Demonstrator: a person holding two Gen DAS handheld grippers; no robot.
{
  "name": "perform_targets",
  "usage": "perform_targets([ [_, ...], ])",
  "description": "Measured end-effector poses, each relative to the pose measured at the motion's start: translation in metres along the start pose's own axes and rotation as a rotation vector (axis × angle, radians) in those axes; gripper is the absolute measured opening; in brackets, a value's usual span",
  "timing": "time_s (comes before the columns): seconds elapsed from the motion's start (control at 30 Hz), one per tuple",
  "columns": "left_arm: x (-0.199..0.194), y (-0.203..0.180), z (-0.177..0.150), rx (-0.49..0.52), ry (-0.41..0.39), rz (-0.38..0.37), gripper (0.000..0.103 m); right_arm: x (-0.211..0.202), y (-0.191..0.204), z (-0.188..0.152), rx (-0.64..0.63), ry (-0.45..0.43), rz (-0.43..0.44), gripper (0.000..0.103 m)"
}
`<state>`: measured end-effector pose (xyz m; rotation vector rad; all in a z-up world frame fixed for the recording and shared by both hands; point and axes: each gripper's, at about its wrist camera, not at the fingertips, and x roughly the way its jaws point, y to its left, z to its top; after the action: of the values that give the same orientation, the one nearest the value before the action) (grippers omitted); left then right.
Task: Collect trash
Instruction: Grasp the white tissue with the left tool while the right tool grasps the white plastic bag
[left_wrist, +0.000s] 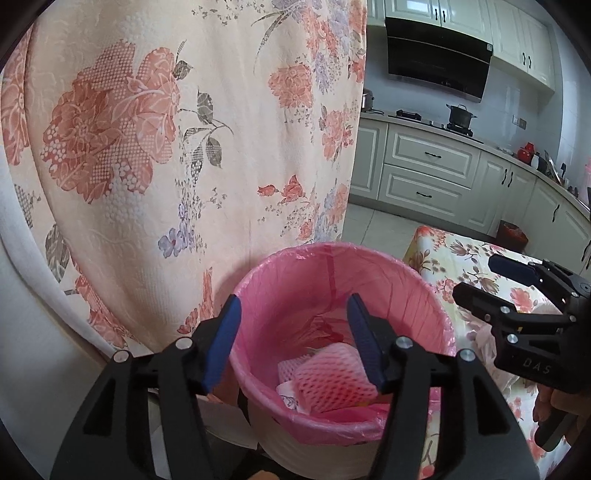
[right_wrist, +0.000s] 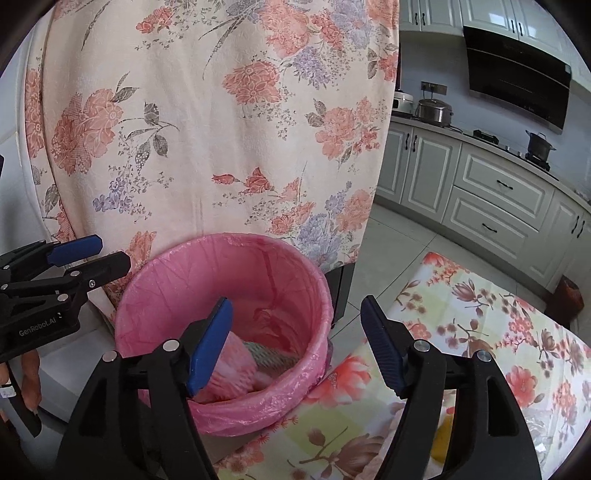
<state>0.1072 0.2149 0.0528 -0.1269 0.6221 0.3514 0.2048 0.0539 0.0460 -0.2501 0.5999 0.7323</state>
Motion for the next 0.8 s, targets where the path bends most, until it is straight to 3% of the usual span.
perform_targets([
  [0.3, -0.019, -0.022, -0.007, 0.011, -0.027, -0.017, 0.065, -0.042, -0.022, -0.017, 0.023, -0.048, -0.084, 0.077],
  [0.57, -0.036, -0.07, -0.022, 0.064, -0.03, -0.081, 0.075, -0.084, -0.06, -0.052, 0.093, -0.054, -0.166, 0.081],
  [0.8, -0.048, -0.111, -0.03, 0.099, -0.029, -0.135, 0.075, -0.113, -0.098, -0.084, 0.16, -0.042, -0.221, 0.082],
])
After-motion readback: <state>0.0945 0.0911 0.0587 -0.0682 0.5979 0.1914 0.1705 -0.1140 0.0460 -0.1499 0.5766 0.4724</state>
